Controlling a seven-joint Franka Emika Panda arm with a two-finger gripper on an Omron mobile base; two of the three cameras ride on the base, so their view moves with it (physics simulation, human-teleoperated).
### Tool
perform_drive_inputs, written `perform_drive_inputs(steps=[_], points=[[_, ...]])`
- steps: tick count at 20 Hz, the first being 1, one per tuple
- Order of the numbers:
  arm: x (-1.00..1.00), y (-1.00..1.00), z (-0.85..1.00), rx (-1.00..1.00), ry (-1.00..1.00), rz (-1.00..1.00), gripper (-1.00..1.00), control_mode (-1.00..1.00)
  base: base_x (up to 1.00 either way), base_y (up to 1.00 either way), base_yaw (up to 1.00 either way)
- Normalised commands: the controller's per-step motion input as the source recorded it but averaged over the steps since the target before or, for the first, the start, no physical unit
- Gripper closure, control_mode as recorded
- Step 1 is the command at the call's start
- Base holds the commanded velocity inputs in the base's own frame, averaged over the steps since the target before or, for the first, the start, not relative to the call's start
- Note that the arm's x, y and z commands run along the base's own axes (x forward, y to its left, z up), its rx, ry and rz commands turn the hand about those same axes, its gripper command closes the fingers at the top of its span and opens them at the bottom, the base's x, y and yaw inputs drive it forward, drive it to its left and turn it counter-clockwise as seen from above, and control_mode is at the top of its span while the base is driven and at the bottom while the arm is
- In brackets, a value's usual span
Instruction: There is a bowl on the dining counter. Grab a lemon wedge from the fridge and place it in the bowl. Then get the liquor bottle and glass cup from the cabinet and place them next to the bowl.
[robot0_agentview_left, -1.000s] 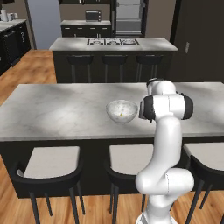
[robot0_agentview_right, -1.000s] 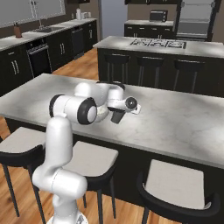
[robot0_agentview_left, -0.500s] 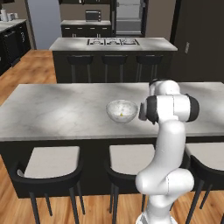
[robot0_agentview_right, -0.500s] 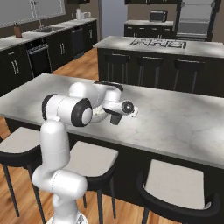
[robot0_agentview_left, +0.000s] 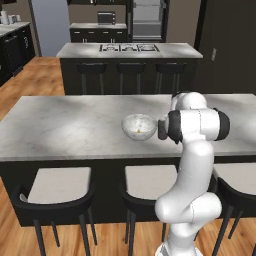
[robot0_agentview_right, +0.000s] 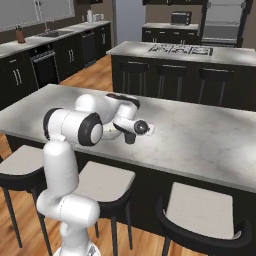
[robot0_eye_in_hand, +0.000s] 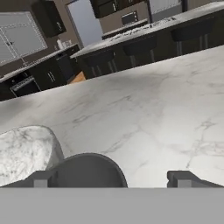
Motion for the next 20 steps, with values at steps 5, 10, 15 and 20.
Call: perform_drive_inputs(steps=[5, 10, 15, 20], points=[[-0.10, 0.00, 0.35, -0.03, -0.16, 0.00, -1.00, -1.00, 0.00, 0.00, 0.00], [-0.53, 0.00, 0.99, 0.00, -0.31, 0.00, -1.00, -1.00, 0.00, 0.00, 0.00], [-0.62, 0.00, 1.00, 0.00, -0.19, 0.00, -1.00, -1.00, 0.00, 0.00, 0.00], [-0.51, 0.00, 1.00, 0.00, 0.01, 0.00, -1.00, -1.00, 0.00, 0.00, 0.00]])
